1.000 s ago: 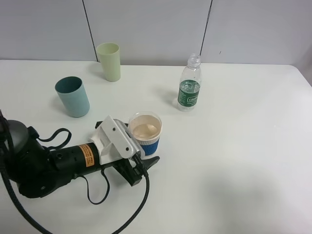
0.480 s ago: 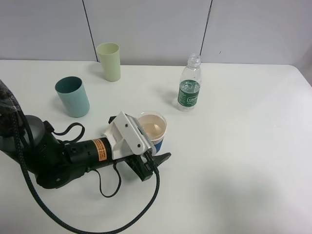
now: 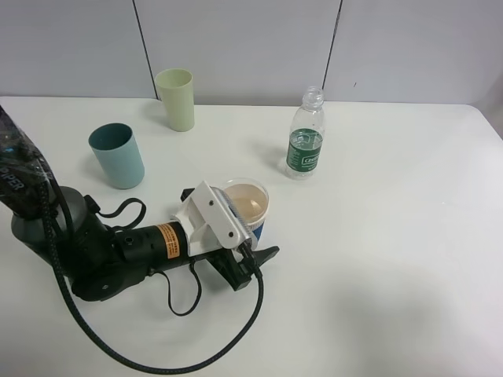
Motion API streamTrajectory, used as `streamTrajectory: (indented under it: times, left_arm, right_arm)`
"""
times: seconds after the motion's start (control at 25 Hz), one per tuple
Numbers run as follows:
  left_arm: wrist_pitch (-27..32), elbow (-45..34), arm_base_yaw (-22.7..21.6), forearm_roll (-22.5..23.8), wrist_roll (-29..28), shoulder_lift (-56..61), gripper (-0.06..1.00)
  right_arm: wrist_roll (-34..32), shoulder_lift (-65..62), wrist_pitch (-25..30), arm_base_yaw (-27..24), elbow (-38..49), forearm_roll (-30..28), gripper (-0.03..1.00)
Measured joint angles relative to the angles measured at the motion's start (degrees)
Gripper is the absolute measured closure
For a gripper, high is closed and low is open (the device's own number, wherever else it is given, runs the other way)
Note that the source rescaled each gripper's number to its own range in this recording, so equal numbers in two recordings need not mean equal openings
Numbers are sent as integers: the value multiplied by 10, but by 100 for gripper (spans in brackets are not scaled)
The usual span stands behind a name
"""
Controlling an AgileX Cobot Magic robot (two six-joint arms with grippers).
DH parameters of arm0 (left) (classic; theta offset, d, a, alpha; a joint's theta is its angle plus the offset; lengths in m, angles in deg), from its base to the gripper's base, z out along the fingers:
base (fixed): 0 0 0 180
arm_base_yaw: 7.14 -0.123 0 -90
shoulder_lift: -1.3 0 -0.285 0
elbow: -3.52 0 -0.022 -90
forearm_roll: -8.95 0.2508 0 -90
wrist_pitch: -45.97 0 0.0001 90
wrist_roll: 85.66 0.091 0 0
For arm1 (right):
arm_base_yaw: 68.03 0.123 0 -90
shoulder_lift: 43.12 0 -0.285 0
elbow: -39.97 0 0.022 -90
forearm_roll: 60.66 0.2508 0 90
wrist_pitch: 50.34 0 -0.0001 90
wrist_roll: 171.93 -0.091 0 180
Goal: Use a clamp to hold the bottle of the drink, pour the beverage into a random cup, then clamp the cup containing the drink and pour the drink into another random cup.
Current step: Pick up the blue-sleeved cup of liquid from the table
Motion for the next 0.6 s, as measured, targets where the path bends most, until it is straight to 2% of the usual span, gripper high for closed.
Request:
streamTrajectory:
  times: [0.44,0.52,0.6]
  left_arm:
    - [0,18,0,5,-5,-4,-6]
    - [0,18,0,5,-14,-4,2]
    - [0,18,0,5,-21,-4,17]
  right_arm:
    - [0,0,0,0,0,0,-3]
    - [0,0,0,0,0,0,-3]
    - [0,0,0,0,0,0,-3]
